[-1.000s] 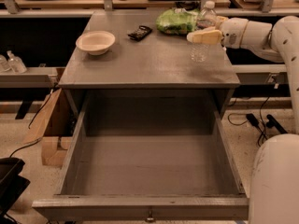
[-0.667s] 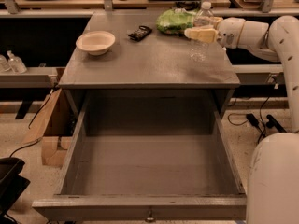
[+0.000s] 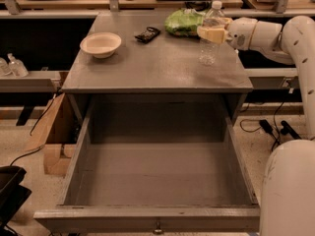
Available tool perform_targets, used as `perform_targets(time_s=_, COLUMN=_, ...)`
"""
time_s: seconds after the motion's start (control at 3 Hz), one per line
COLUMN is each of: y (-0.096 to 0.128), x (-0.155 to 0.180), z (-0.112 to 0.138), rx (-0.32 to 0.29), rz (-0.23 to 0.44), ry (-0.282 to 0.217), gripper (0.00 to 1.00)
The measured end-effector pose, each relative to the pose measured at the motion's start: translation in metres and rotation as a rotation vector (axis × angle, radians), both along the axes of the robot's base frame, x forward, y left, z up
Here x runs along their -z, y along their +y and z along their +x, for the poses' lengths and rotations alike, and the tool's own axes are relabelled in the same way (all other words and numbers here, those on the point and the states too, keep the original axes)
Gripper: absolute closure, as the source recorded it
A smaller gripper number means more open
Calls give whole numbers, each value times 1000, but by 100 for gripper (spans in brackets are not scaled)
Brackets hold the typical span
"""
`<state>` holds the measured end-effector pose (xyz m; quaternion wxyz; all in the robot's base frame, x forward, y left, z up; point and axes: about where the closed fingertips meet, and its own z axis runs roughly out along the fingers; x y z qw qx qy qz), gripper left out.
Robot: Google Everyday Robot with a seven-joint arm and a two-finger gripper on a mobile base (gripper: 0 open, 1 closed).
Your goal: Place water bottle into top drawer
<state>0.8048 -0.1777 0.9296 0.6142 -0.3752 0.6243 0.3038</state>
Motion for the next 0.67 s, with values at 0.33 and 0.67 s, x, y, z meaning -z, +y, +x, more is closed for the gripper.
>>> perform_targets(time_s=0.33, y=7, x=-9, z=-7, rx=-14, rz=-12, ry=9, gripper=100)
perform_targets(time_s=0.67, y=35, x=-36, z=-30, rx=-67, rz=-41, ry=-17, gripper=100)
